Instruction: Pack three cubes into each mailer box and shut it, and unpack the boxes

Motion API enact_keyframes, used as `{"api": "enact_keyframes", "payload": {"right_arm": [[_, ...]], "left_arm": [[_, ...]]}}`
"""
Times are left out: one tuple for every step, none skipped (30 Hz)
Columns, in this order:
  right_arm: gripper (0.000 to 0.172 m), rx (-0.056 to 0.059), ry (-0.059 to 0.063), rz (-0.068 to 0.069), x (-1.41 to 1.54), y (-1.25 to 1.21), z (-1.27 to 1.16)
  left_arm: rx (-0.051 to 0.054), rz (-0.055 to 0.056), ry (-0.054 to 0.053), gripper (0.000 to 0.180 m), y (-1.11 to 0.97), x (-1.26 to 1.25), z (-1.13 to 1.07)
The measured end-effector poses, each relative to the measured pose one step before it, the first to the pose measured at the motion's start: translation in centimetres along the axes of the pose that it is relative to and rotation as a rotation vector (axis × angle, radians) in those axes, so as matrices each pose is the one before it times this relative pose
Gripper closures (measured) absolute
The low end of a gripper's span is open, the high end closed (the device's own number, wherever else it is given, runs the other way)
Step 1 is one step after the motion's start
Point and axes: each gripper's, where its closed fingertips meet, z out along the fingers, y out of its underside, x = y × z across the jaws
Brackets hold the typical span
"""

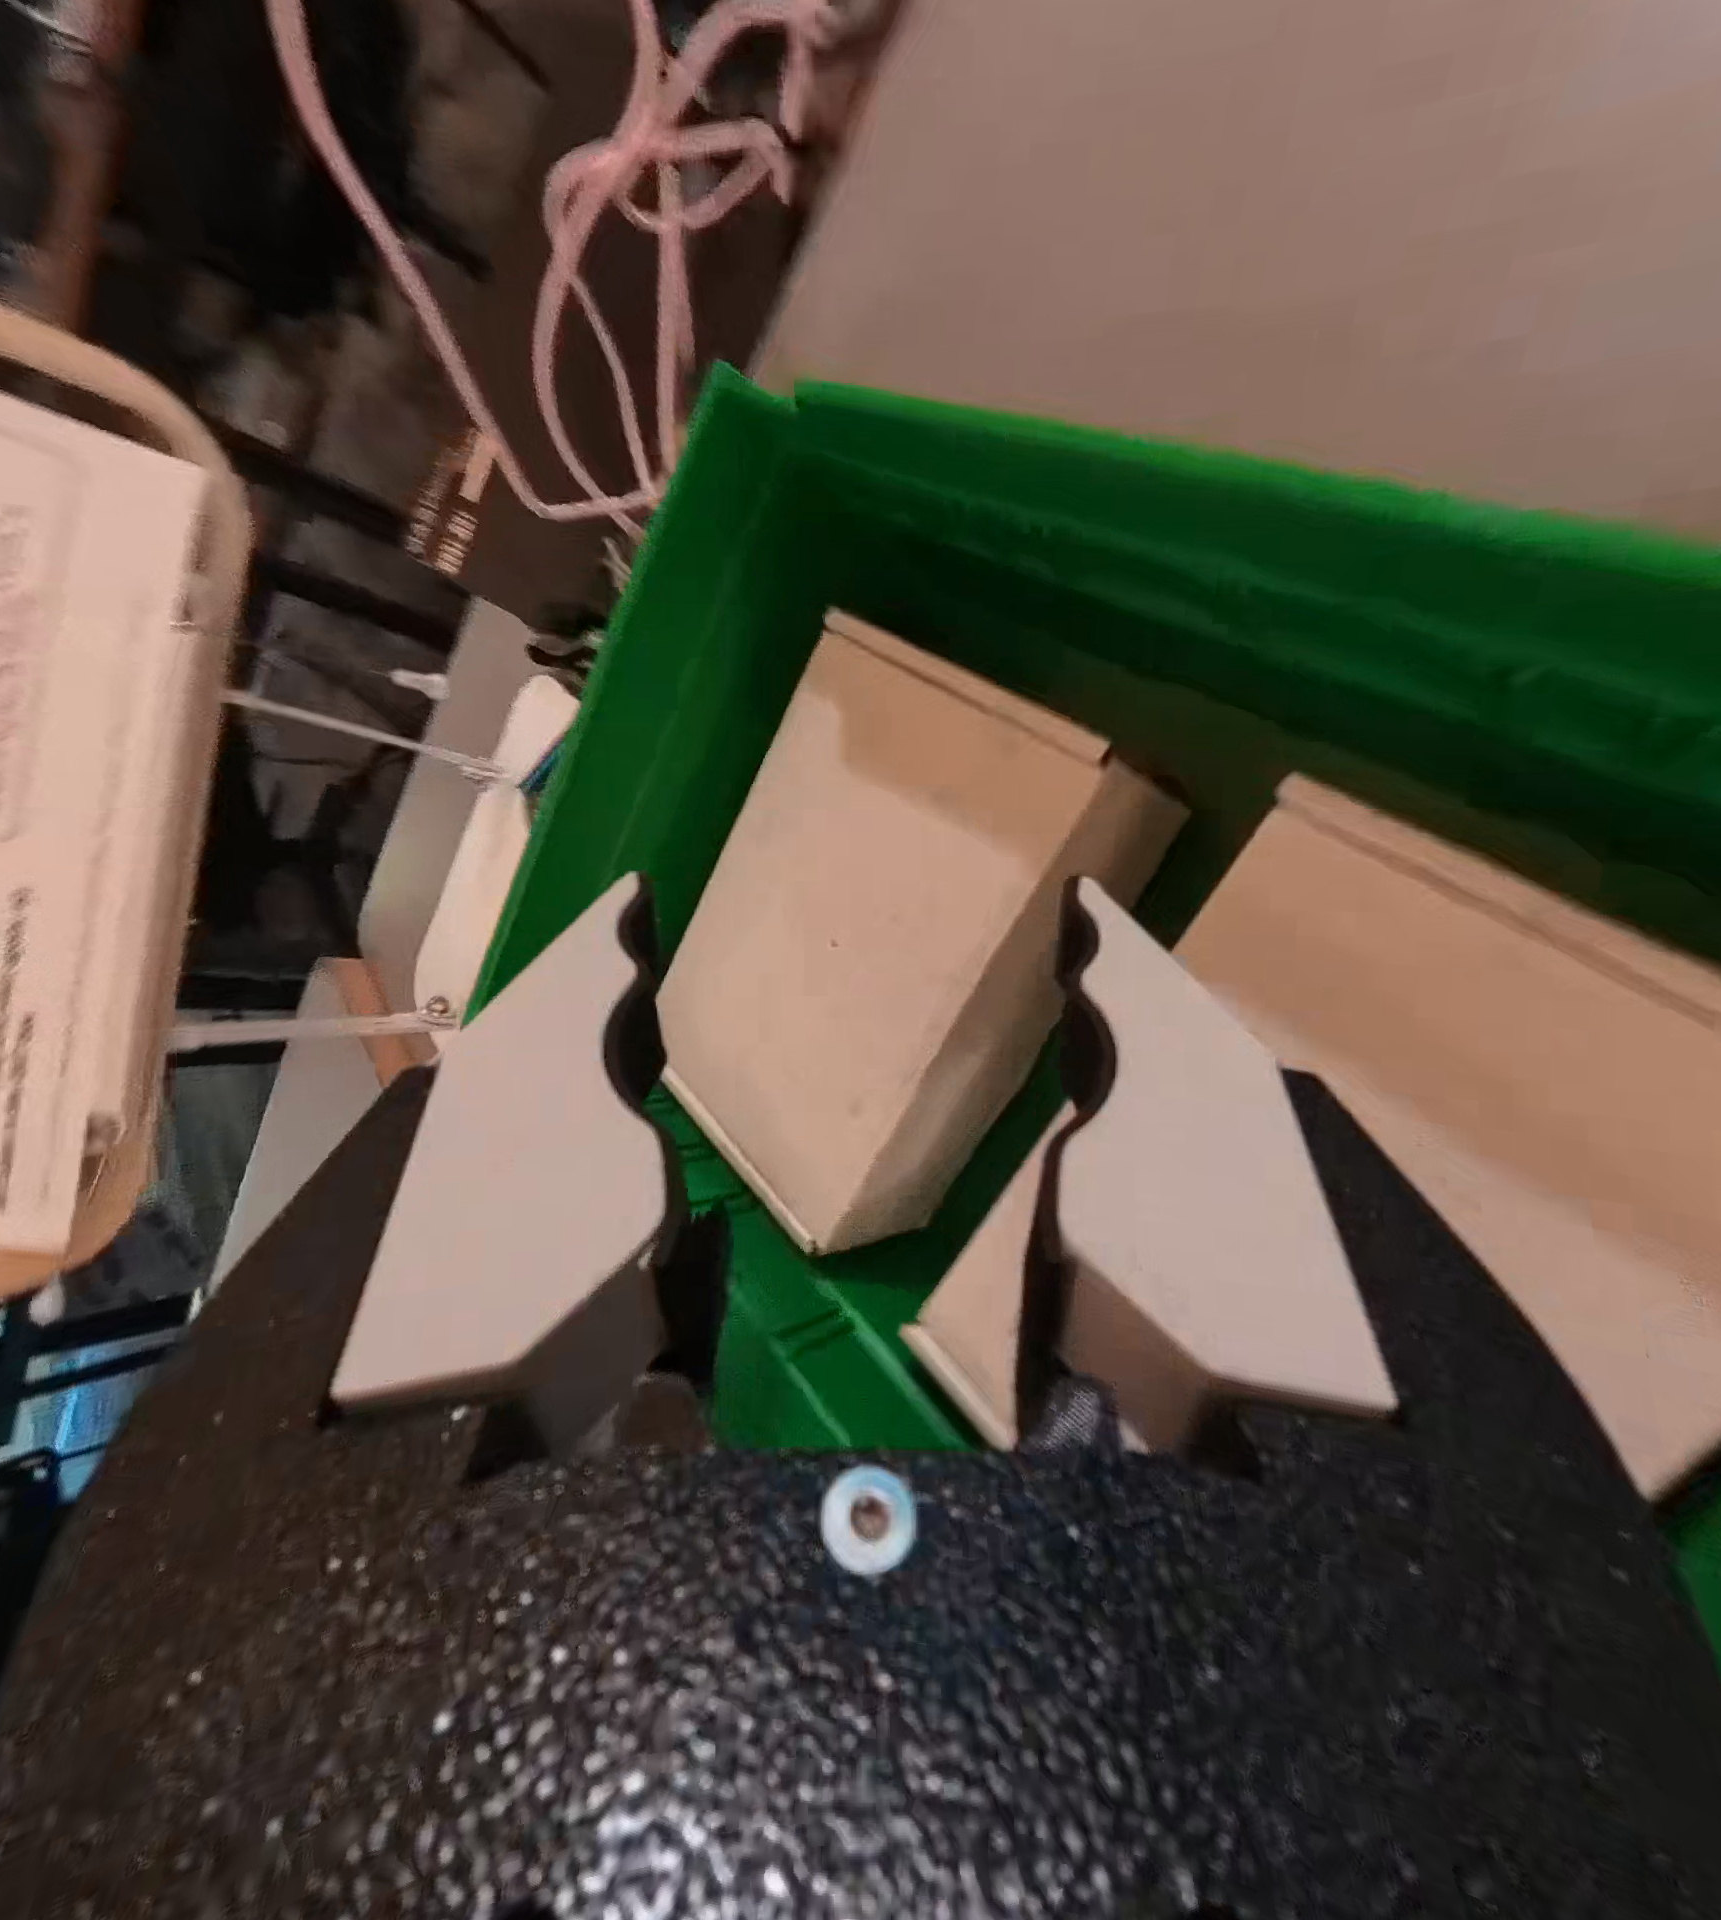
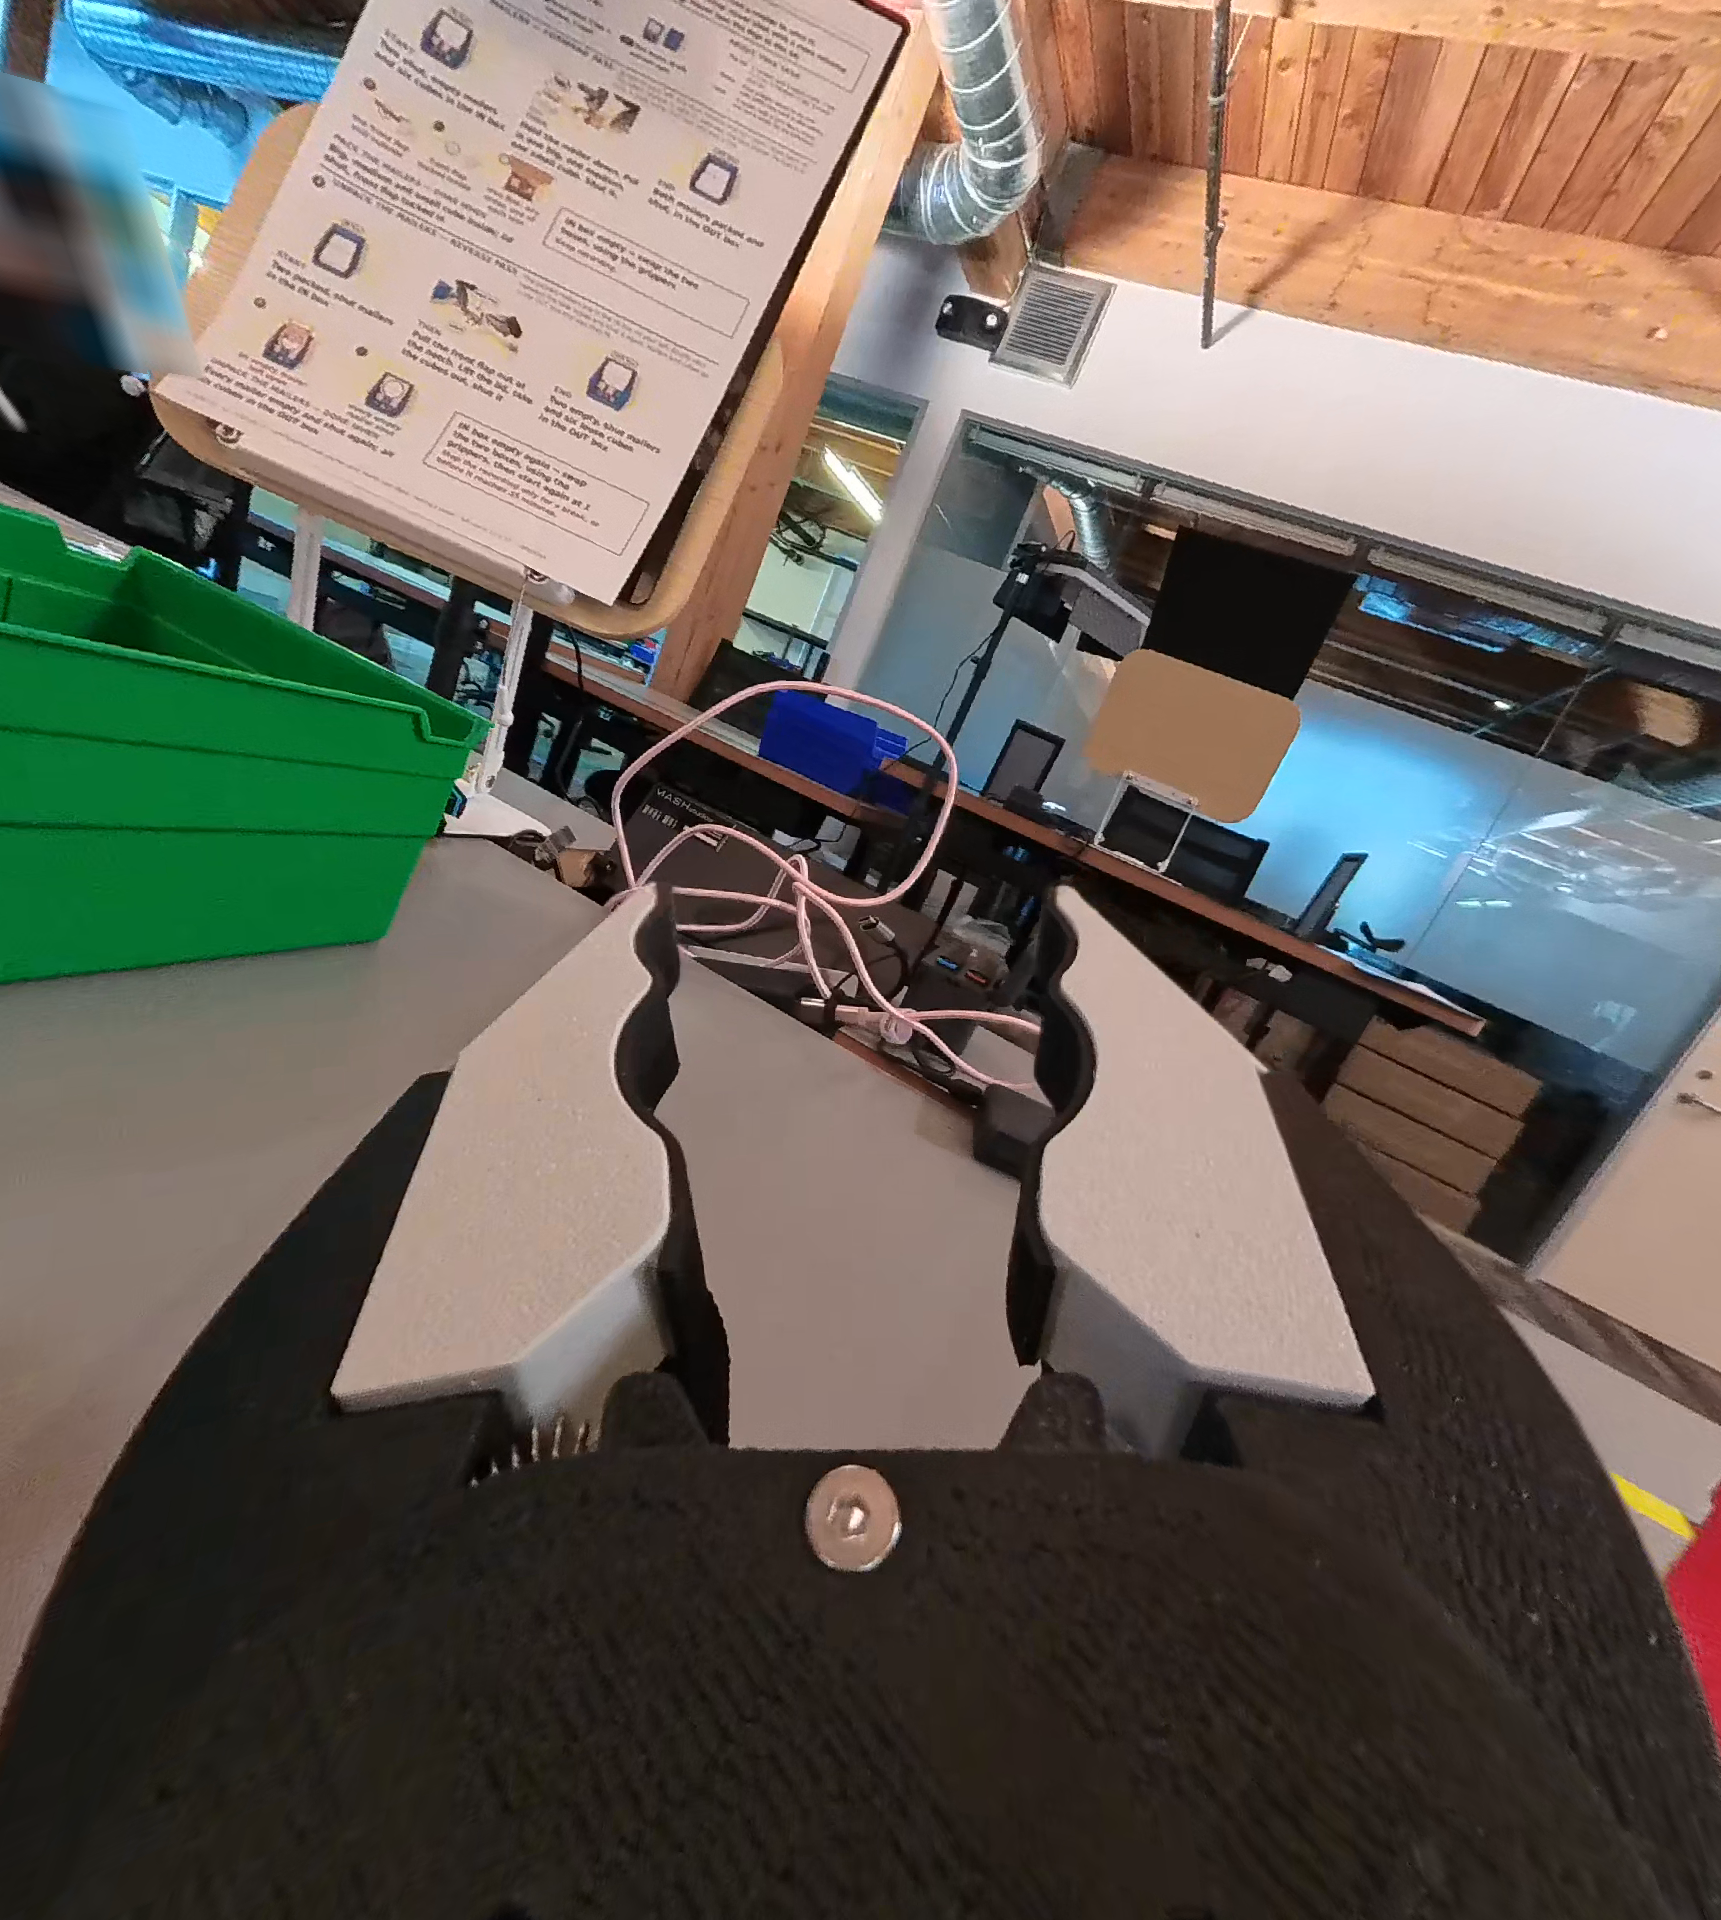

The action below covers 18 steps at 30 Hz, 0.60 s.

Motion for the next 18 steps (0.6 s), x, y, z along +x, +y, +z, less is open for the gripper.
{"api": "enact_keyframes", "payload": {"right_arm": [[0.104,-0.0014,-0.0026,0.0069,0.008,0.044,0.042],[0.104,-0.0019,0.0012,0.0056,0.069,0.068,0.026],[0.104,-0.0031,0.0021,0.0061,0.091,0.091,0.017],[0.103,-0.0037,0.0006,0.0074,0.07,0.093,0.023],[0.104,-0.0043,0.0014,0.0081,0.091,0.106,0.019],[0.104,-0.0033,0.0003,0.0079,0.072,0.086,0.019],[0.104,-0.0027,-0.002,0.0067,0.013,0.067,0.002],[0.104,-0.0024,-0.0026,0.0044,-0.012,0.052,0.011],[0.104,-0.0011,-0.0029,0.0019,-0.048,0.023,0.013],[0.104,-0.0005,-0.0034,0.0001,-0.066,0.015,0.008],[0.104,-0.0014,-0.0044,-0.0014,-0.097,0.022,0.016],[0.104,-0.0019,-0.0036,-0.0024,-0.08,0.032,0.026],[0.104,-0.0015,-0.0024,-0.0017,-0.071,0.034,0.027],[0.104,-0.0022,-0.0034,0.0007,-0.055,0.045,0.039],[0.104,-0.0034,-0.004,0.0024,-0.07,0.069,0.051],[0.104,-0.0035,-0.0024,0.0024,-0.041,0.075,0.057],[0.104,-0.0033,-0.001,0.0011,-0.012,0.068,0.045],[0.104,-0.0027,-0.0018,0.0007,-0.036,0.06,0.034]], "left_arm": [[-0.0583,0.0427,0.0459,0.103,0.74,-0.124,0.963],[-0.0649,0.0364,0.0445,0.099,0.802,-0.009,0.837],[-0.0586,0.0337,0.0344,0.093,0.663,-0.049,0.699],[-0.0464,0.0253,0.0334,0.087,0.439,0.069,0.623],[-0.0359,0.0112,0.0276,0.081,0.27,0.027,0.55],[-0.0265,0.0051,0.0297,0.078,0.167,0.115,0.515],[-0.0201,0.0056,0.0259,0.075,0.124,0.104,0.508],[-0.0212,0.0104,0.0107,0.073,0.228,-0.075,0.498],[-0.0227,0.0125,-0.0018,0.073,0.289,-0.222,0.493],[-0.0218,0.0089,0.0042,0.071,0.3,-0.086,0.515],[-0.0234,0.0019,0.005,0.068,0.322,-0.034,0.529],[-0.0221,0.0035,-0.0048,0.064,0.282,-0.129,0.507],[-0.0122,0.0121,-0.0094,0.061,0.15,-0.123,0.446],[-0.0019,0.0135,-0.0081,0.061,0.014,-0.029,0.391],[0.0037,0.0085,-0.0084,0.06,-0.093,0.005,0.395],[0.0096,0.0093,-0.0026,0.059,-0.168,0.166,0.373],[0.0222,0.0117,-0.0036,0.063,-0.345,0.058,0.015],[0.0382,0.0056,-0.0468,0.058,-0.529,-0.548,-0.096]]}}
